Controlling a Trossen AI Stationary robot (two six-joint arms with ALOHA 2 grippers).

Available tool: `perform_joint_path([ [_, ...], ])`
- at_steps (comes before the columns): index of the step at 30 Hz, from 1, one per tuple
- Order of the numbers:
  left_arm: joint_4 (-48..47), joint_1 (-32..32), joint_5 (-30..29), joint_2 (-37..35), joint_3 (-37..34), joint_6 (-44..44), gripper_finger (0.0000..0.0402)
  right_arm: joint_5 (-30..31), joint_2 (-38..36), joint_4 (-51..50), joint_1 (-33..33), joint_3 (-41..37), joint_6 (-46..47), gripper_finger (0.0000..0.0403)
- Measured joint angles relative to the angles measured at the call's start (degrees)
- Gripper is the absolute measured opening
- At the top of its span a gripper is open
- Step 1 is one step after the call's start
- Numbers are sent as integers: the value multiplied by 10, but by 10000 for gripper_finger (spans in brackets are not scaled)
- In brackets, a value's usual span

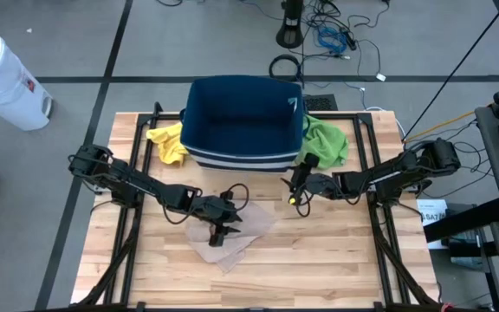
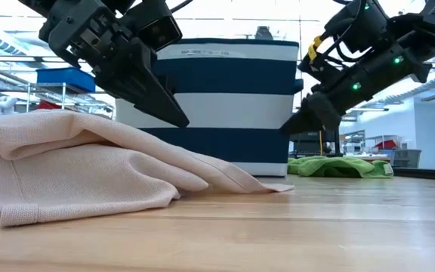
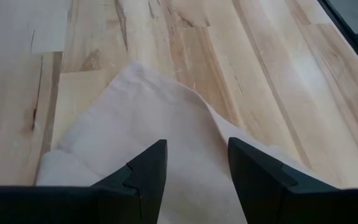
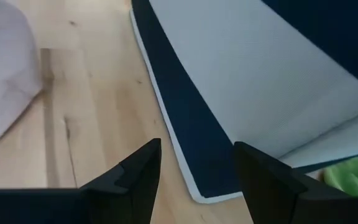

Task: Fold towel
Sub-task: Fold the brown towel

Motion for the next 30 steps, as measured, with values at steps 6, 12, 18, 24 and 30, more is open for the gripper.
perform_joint_path([
  [6, 1, 0, -4, 0, 0, 1, 177, 11, 0, -56, 4, 0, 37, 192],
  [12, 1, -11, -4, 0, 0, 1, 177, 6, 0, -127, 35, 0, 76, 192],
  [18, -2, -26, -4, 0, 0, -2, 177, -100, 0, -98, 91, 0, 93, 192],
  [24, -2, -34, -4, 0, 0, -2, 177, -263, 7, 20, 142, 0, 92, 192],
  [30, -2, -33, -4, 0, 0, -1, 177, -264, 103, 176, 171, 0, 56, 192],
])
